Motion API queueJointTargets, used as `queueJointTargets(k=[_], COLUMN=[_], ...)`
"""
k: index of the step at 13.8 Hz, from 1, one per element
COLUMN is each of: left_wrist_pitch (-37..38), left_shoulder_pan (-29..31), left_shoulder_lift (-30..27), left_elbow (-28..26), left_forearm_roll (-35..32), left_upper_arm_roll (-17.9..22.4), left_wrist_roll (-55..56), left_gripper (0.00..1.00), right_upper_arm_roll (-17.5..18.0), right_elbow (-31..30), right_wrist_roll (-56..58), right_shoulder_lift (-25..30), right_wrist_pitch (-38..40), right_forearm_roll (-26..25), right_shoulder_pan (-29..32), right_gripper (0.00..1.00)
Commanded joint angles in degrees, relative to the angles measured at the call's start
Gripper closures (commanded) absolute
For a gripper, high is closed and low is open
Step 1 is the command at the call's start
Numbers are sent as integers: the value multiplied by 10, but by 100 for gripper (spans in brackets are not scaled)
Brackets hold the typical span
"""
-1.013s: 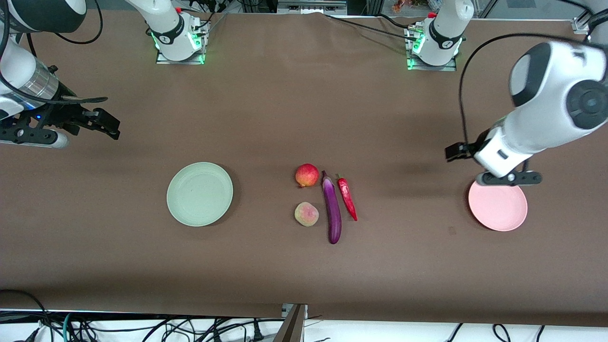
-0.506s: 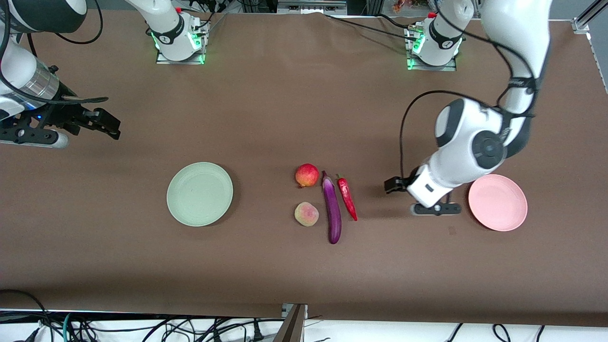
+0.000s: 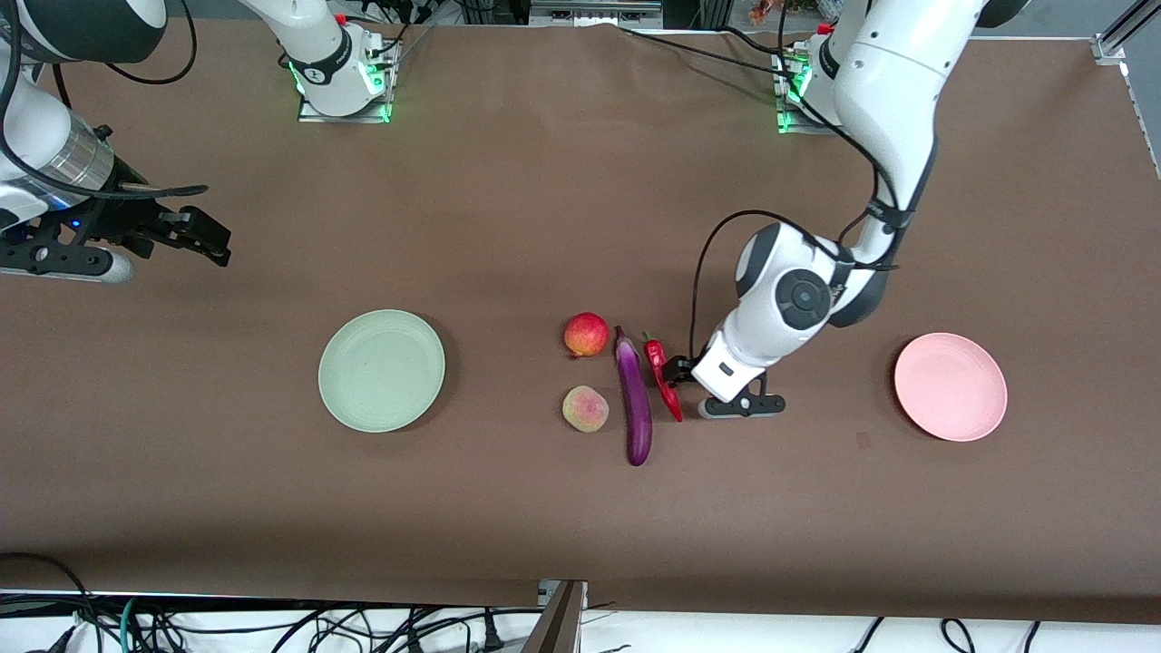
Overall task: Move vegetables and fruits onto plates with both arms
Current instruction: 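Lower the left gripper onto the red chili pepper and close it, then lift the chili with the left gripper and carry it to the pink plate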
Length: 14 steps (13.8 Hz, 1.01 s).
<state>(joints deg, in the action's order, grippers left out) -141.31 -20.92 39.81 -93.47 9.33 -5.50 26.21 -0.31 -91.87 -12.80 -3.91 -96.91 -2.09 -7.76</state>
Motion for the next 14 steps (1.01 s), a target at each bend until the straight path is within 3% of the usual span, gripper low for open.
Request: queueJointTargets(k=[1,5,6,9,14], left_wrist_pitch=[-12,-12,-12,-27,-78], left_shoulder_pan=[-22,-25,-25,-29,-33], left_shoulder_lift=[5,8,11,23,45], left_elbow=[-7,-22,-22,-22,-24], left_forearm_roll=[3,3,3,4,10], left_upper_arm_roll=[8,8,8,8,7], left_wrist_roll=[65,80,81,82,88], left_gripper=[0,0,27,50,52], right_upper_arm_roll=[0,0,0,0,-1], right_elbow=[-5,-5,-5,-5,-6], right_wrist_roll=[-3,-4,-4,-4,0], right_shoulder_lift=[8,8,8,8,7], right_wrist_pitch=[-1,-1,-1,-1,-5], right_forearm_roll=[9,9,9,9,9], right_shoulder_pan=[-1,-1,-1,-1,1], right_gripper=[0,0,0,0,0])
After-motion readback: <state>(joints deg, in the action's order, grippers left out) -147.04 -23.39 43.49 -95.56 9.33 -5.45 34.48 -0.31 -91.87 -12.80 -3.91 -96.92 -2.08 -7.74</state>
